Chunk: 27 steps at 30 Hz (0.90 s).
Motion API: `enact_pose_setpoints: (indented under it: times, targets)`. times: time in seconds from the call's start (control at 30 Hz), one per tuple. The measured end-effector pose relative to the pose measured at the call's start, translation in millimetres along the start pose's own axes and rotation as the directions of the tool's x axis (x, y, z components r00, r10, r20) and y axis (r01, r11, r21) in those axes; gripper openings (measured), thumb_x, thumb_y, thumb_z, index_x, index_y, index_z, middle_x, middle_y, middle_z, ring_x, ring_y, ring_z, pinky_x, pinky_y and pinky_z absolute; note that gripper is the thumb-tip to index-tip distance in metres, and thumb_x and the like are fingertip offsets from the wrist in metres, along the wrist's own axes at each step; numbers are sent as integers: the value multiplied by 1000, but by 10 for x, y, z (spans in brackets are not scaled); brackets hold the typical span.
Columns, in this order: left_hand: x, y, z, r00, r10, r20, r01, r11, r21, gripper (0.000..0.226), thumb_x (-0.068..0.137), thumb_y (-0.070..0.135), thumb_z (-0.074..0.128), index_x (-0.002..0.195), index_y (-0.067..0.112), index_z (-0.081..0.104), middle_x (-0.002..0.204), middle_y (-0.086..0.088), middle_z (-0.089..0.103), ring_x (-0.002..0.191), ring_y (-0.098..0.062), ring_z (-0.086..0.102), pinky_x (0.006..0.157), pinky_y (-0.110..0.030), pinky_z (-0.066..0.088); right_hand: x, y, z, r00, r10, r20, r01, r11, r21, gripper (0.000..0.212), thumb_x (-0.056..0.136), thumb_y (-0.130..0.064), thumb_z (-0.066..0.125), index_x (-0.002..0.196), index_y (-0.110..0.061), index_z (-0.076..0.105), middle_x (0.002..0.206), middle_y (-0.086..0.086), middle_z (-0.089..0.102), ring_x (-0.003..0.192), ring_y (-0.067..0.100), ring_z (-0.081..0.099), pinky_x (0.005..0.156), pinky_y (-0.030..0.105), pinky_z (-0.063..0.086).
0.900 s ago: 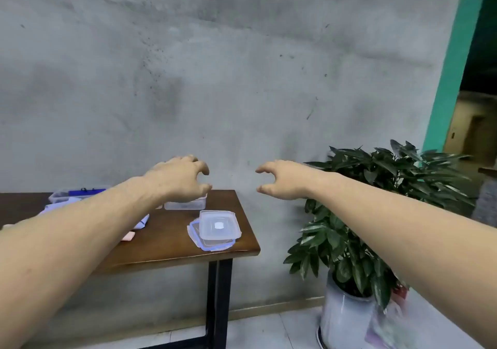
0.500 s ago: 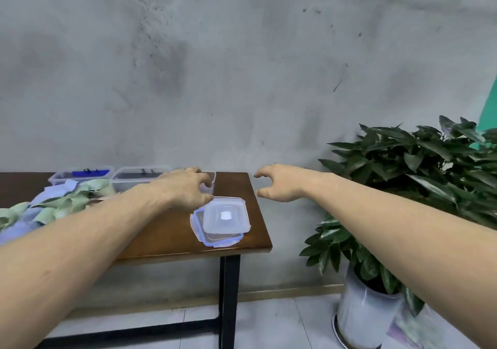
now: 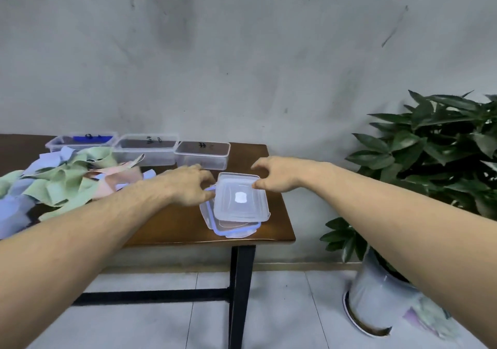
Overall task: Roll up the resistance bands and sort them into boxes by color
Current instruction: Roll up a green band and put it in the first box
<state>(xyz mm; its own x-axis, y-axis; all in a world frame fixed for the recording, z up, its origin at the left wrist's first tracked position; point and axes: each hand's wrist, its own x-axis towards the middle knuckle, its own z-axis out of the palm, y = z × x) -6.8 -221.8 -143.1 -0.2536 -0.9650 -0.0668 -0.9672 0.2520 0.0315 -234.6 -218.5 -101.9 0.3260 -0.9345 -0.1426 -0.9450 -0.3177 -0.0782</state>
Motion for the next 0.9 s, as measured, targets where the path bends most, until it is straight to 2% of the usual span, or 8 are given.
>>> enact_pose_setpoints:
  times: [0.23, 0.33, 0.43, 0.5, 0.63, 0.77, 0.9]
  targets:
    - [390, -656, 233, 999, 52, -9, -52, 997, -65, 50, 94, 51, 53, 139, 31, 49, 149, 2, 42, 134, -24, 43, 109, -44, 39, 717, -394, 137, 1000, -17, -23, 19, 996, 87, 59, 97, -46, 55, 150, -28, 38, 155, 1, 38, 137, 24, 44, 111, 35, 37]
    - [498, -932, 349, 994, 99, -42, -100, 995, -29, 48, 95, 49, 52, 139, 31, 48, 148, 5, 42, 134, -22, 41, 108, -44, 39, 1010, -633, 285, 998, -37, -56, 42, 994, 101, 58, 97, -44, 55, 150, -26, 40, 154, 2, 40, 138, 24, 41, 111, 35, 36]
    - [584, -1231, 491, 991, 132, -26, -132, 991, -17, 47, 96, 49, 50, 139, 33, 46, 147, 7, 41, 133, -19, 41, 107, -42, 40, 1251, -833, 471, 999, -48, -12, 49, 993, 107, 56, 99, -43, 53, 150, -27, 38, 155, 0, 38, 140, 24, 38, 112, 37, 35]
    - [633, -1448, 558, 990, 140, -21, -140, 990, -33, 46, 96, 49, 49, 139, 33, 47, 146, 9, 41, 133, -16, 41, 106, -40, 40, 1429, -944, 601, 999, -37, -1, 37, 992, 124, 55, 98, -43, 54, 149, -27, 40, 154, 0, 40, 138, 23, 41, 112, 38, 38]
    - [719, -1830, 654, 986, 150, -73, -154, 987, -45, 44, 96, 48, 51, 138, 35, 47, 146, 13, 43, 133, -12, 42, 104, -35, 43, 1748, -1115, 831, 999, -34, 37, 28, 990, 140, 55, 97, -46, 55, 148, -29, 41, 154, -1, 41, 136, 23, 44, 111, 41, 41]
    - [886, -2161, 709, 983, 143, -112, -151, 986, -64, 45, 94, 45, 55, 138, 34, 49, 147, 9, 42, 136, -14, 38, 114, -37, 33, 2094, -1217, 897, 998, -56, 29, 51, 988, 148, 55, 96, -48, 55, 147, -30, 42, 154, -2, 41, 138, 23, 42, 111, 43, 41]
    - [1073, -2433, 718, 975, 105, -196, -125, 988, -95, 50, 91, 37, 59, 139, 28, 49, 149, 4, 41, 137, -18, 37, 114, -38, 32, 2479, -1281, 933, 995, -97, 21, 93, 984, 153, 55, 97, -48, 54, 147, -31, 41, 154, -4, 41, 139, 20, 41, 111, 38, 41]
